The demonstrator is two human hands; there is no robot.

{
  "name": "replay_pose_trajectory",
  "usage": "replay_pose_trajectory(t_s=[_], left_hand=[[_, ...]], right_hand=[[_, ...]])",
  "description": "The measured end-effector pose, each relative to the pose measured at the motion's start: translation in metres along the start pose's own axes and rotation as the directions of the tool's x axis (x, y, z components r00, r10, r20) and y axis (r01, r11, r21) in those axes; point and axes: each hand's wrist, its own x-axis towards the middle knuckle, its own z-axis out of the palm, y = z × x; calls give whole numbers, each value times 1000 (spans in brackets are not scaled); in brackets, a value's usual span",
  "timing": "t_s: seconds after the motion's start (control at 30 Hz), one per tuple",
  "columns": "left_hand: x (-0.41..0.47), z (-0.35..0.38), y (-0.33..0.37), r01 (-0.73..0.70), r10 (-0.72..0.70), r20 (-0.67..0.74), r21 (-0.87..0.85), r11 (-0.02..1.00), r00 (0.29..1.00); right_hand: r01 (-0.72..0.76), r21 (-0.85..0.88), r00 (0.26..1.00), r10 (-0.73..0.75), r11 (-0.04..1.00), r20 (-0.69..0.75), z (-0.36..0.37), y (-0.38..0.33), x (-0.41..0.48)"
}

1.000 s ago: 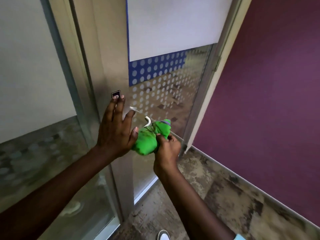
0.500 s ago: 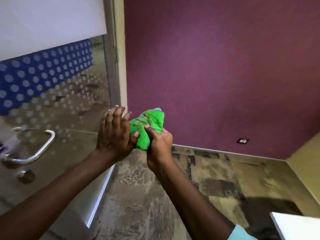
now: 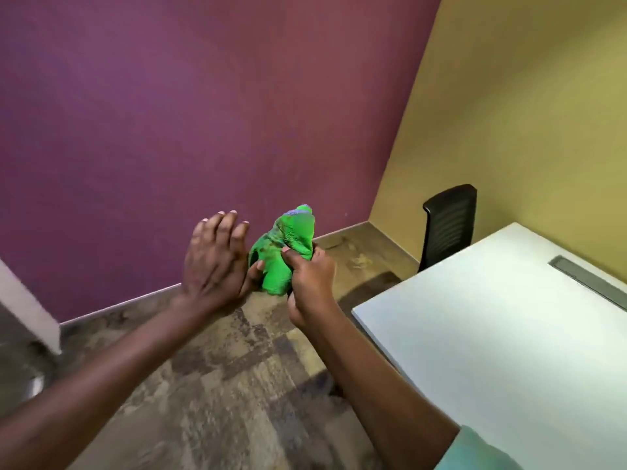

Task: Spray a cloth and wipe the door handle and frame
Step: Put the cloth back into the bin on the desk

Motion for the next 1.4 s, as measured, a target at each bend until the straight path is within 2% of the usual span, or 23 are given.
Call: replay_pose_trajectory(t_s=[0.3, 0.47, 0.57, 0.73, 0.87, 1.03, 1.07, 1.13, 1.2, 1.27, 1.37, 1.4], left_hand=[[87, 88, 180, -263, 274, 98, -108, 959, 957], [121, 144, 297, -441, 464, 110, -182, 879, 879], [130, 174, 370, -557, 592, 123, -233, 797, 796], [124, 207, 472, -699, 772, 112, -361, 618, 625], [114, 233, 545, -781, 891, 123, -439, 443, 437], [84, 260, 614, -821, 966, 133, -510, 257, 219], [77, 265, 623, -822, 973, 127, -521, 229, 190], [61, 276, 642, -824, 985, 123, -540, 171, 123], [43, 292, 655, -840, 993, 101, -533, 104, 59], [26, 307, 665, -860, 997, 75, -509, 40, 2], [3, 326, 675, -873, 996, 78, -488, -5, -49], [-2, 330, 676, -878, 995, 90, -480, -3, -52]], right_hand=[[44, -38, 941, -54, 998, -333, -191, -62, 68], [109, -101, 858, -145, 989, -494, -311, -97, 82], [114, -175, 772, -198, 978, -603, -385, -114, 75], [20, -268, 620, -222, 963, -752, -491, -129, 32], [-118, -373, 499, -270, 920, -824, -557, -128, -25], [-270, -451, 427, -314, 851, -848, -612, -110, -96], [-320, -484, 423, -334, 815, -842, -622, -103, -109], [-409, -585, 464, -392, 701, -794, -648, -82, -132], [-481, -704, 537, -460, 522, -707, -673, -60, -150], [-494, -789, 624, -483, 366, -615, -693, -41, -165], [-463, -878, 773, -431, 119, -466, -721, -15, -181], [-455, -887, 806, -386, 78, -448, -726, -9, -182]])
